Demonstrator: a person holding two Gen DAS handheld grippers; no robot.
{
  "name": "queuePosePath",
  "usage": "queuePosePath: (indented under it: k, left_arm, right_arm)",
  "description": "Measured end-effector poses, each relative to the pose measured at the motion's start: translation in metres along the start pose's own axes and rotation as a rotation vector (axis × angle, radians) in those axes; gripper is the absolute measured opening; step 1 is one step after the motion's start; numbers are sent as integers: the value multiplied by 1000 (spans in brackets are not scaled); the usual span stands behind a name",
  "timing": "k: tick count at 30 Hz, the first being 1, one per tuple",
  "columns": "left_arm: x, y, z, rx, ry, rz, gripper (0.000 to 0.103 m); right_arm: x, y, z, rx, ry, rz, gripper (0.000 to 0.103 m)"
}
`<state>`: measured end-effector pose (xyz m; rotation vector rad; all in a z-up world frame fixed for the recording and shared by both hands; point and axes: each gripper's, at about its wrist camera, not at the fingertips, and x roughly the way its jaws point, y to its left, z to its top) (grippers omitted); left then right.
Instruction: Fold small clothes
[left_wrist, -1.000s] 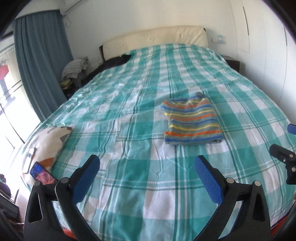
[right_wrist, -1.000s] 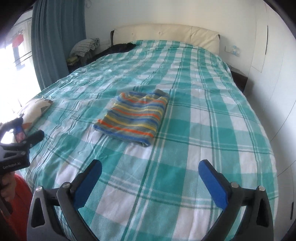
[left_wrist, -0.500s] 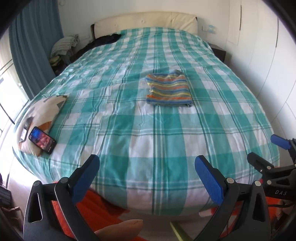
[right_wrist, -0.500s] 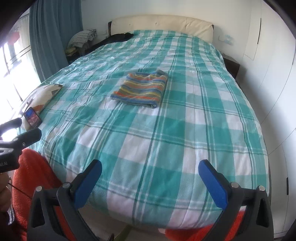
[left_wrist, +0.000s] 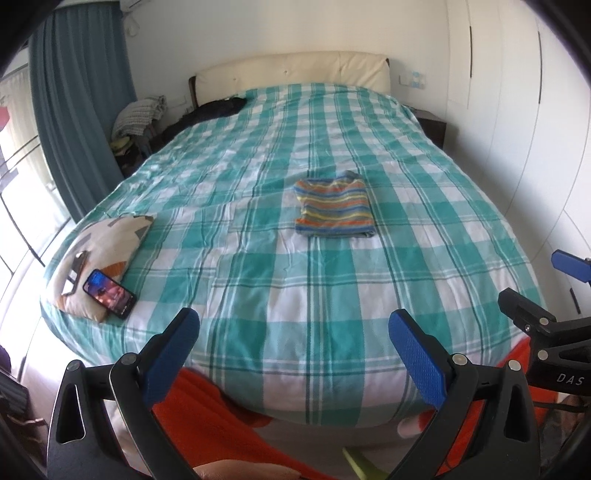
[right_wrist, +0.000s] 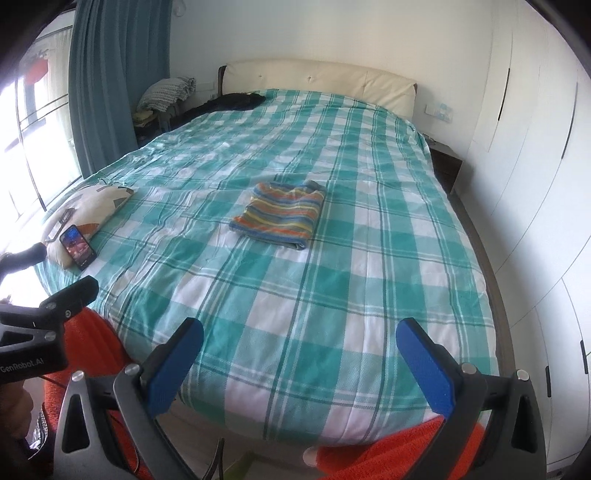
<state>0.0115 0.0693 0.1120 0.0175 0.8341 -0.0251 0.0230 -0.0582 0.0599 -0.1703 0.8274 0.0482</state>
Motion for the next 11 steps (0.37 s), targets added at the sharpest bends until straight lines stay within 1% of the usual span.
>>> queuePosePath:
  k: [4, 7, 11]
  left_arm:
    - [-9, 0, -3, -3, -18, -14, 103]
    - [-13, 0, -5, -14, -25, -18, 103]
    - [-15, -1, -6, -27, -37, 1, 103]
  right_arm:
    - [-8, 0, -5, 0, -6, -10, 103]
    - [-12, 3, -8, 0, -14, -1, 103]
    - [-13, 6, -9, -7, -19, 15, 103]
